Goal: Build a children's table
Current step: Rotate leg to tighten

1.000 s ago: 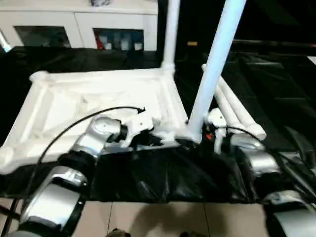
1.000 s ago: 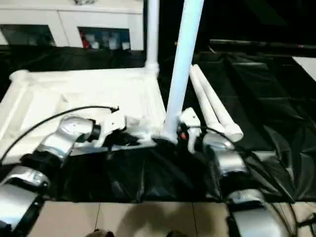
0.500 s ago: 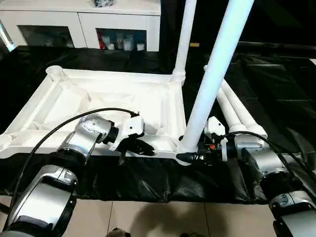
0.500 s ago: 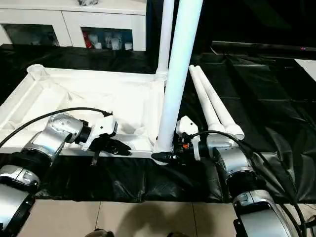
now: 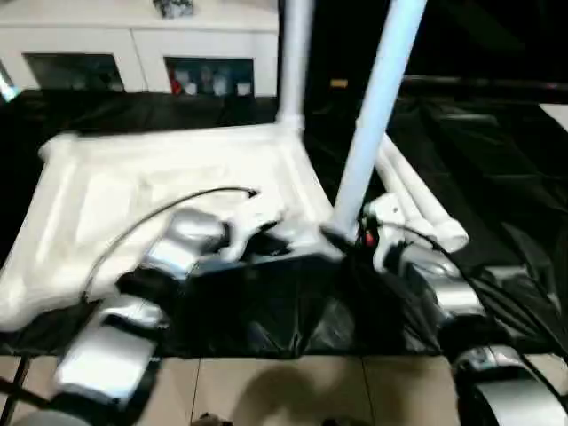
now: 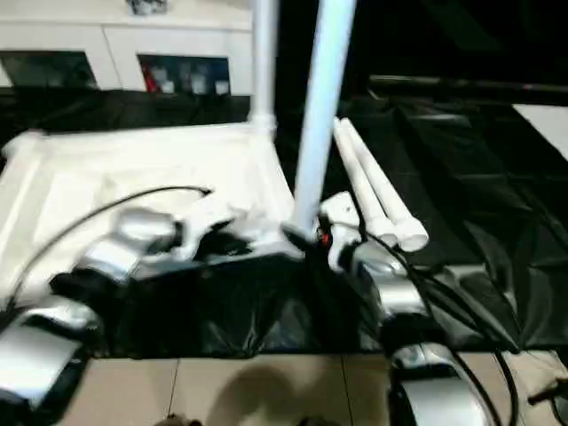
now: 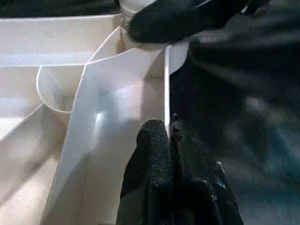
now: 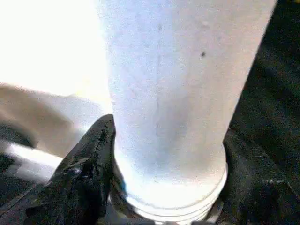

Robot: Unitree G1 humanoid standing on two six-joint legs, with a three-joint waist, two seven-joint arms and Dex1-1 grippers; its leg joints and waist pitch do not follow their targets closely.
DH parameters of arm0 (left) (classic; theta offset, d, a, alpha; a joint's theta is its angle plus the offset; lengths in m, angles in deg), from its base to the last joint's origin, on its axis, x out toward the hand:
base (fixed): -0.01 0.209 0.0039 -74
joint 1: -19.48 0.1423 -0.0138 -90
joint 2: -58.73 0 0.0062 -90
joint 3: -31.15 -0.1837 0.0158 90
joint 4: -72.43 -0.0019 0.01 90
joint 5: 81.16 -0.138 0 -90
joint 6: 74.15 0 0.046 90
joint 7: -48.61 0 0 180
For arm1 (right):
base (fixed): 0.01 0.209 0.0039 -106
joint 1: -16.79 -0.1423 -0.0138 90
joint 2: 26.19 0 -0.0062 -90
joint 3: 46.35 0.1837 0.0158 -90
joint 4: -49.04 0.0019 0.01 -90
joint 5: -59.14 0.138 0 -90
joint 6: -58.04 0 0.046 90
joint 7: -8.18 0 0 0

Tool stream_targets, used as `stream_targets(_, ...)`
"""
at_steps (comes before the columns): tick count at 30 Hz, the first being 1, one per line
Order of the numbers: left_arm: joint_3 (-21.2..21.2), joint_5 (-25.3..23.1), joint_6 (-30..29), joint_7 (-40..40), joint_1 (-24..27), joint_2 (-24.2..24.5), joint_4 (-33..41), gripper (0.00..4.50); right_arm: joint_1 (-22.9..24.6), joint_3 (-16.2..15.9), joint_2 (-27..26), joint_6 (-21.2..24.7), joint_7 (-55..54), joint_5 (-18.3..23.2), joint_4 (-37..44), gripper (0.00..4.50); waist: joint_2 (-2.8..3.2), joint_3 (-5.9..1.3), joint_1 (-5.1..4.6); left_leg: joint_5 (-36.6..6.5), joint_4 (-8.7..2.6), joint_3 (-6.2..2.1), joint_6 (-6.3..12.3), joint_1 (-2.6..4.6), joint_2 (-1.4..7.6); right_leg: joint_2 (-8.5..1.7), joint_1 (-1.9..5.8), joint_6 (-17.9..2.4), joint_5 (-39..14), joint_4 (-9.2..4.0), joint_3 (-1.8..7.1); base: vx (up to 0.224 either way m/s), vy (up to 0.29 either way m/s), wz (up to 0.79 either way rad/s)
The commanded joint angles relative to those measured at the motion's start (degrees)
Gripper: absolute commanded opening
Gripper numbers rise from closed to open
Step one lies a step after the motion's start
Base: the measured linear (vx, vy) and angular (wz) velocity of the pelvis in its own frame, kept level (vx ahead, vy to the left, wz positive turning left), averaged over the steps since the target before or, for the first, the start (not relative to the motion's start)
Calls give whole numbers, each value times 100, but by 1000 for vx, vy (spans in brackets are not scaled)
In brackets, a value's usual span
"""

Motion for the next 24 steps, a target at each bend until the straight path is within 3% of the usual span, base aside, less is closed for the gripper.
stream_targets(1, -100, 13, -45, -290, -123, -390, -11, 0, -28, -267, -437, 142, -359, -192, -241, 272, -3, -347, -49, -2600, -449, -138, -118, 174, 100, -262, 125, -761, -3274, -577, 117, 0, 0, 0)
stream_targets(4, -232, -74, 32, -267, -98, -483, 26, 0, -111, -352, -674, -55, -652, -338, -265, 272, 35, -354, -60, -2758, -487, -148, -112, 169, 110, -242, 133, -795, -2982, -580, 100, 0, 0, 0)
stream_targets(7, -264, -150, 67, -244, -90, -425, 42, 0, -134, -318, -716, -232, -610, -354, -293, 343, 19, -355, -61, -2852, -473, -133, -94, 190, 103, -253, 117, -842, -2943, -578, 114, 0, 0, 0)
stream_targets(12, -285, -207, 307, 55, -69, -68, 33, 0, -128, -212, -366, -428, 24, -180, -250, 374, 14, -372, -45, -2706, -478, -124, -3, 154, 113, -255, 163, -918, -2686, -544, 131, 0, 0, 0)
stream_targets(17, -345, -149, 571, 772, 49, 322, 121, 0, -41, -355, 140, -533, 976, -154, -40, 402, 15, -403, -21, -2273, -459, -76, 108, 129, 125, -252, 203, -1180, -1974, -463, 168, 0, 0, 0)
stream_targets(20, -371, -43, 737, 1438, 129, 595, 222, 0, 88, -500, 531, -433, 2186, -10, 228, 402, 22, -431, 61, -1766, -428, -34, 308, 106, 143, -227, 280, -1403, -1274, -370, 154, 0, 0, 0)
stream_targets(24, -447, 35, 965, 1975, 180, 811, 288, 0, 294, -811, 898, -299, 3402, 87, 658, 402, 27, -457, 145, -1310, -397, -18, 513, 94, 163, -214, 319, -1619, -554, -268, 140, 0, 0, 0)
